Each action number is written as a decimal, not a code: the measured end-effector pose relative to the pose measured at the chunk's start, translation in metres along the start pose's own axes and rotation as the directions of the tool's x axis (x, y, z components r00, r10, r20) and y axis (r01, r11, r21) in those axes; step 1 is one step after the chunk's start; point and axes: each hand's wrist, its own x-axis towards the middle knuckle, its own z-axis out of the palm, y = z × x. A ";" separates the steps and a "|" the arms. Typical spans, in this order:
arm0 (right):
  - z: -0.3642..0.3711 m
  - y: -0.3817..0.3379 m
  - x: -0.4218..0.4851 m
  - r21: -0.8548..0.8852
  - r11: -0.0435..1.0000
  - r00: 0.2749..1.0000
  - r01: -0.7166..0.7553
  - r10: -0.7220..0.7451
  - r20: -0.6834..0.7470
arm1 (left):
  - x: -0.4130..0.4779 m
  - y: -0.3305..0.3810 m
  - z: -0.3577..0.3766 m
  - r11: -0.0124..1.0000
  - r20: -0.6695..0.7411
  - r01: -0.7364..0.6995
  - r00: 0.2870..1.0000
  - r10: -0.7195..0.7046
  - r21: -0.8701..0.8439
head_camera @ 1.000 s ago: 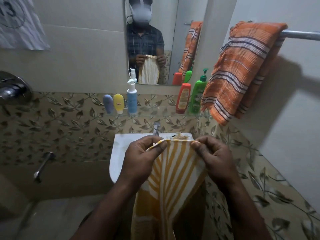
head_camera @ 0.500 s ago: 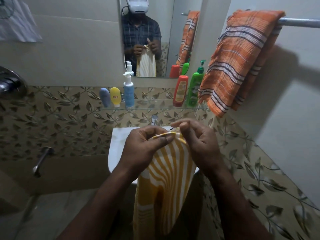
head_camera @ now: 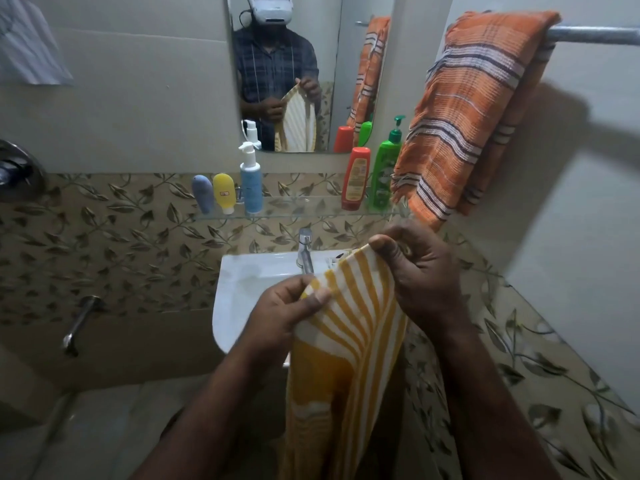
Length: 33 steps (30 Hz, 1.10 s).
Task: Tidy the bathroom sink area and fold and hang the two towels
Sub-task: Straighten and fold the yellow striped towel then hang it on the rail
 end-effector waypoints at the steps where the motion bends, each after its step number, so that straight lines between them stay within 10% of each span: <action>1: 0.001 0.006 -0.005 0.004 1.000 0.999 -0.030 0.030 0.022 | 0.002 -0.001 -0.003 1.000 -0.064 -0.017 0.998 0.017 0.003; 10: 0.038 0.026 -0.051 -0.061 0.975 0.947 -0.213 0.221 0.232 | 0.006 -0.019 0.004 0.900 -0.076 -0.160 0.975 0.208 0.406; 15: 0.039 0.041 -0.079 -0.144 0.957 0.882 -0.251 0.288 0.373 | -0.009 -0.047 0.000 0.977 -0.114 0.002 0.993 0.023 0.214; 22: 0.024 0.054 -0.086 -0.111 0.952 0.949 -0.285 0.296 0.109 | -0.031 -0.088 -0.019 0.948 0.138 0.226 0.956 -0.260 0.226; 27: 0.014 0.069 -0.098 -0.174 0.937 0.925 -0.303 0.333 0.185 | -0.035 -0.096 -0.023 0.985 -0.125 0.166 0.979 -0.158 0.056; 33: 0.036 0.060 -0.119 -0.079 0.926 0.820 -0.369 0.364 0.440 | -0.032 -0.086 -0.014 0.954 -0.121 0.023 0.993 0.014 0.298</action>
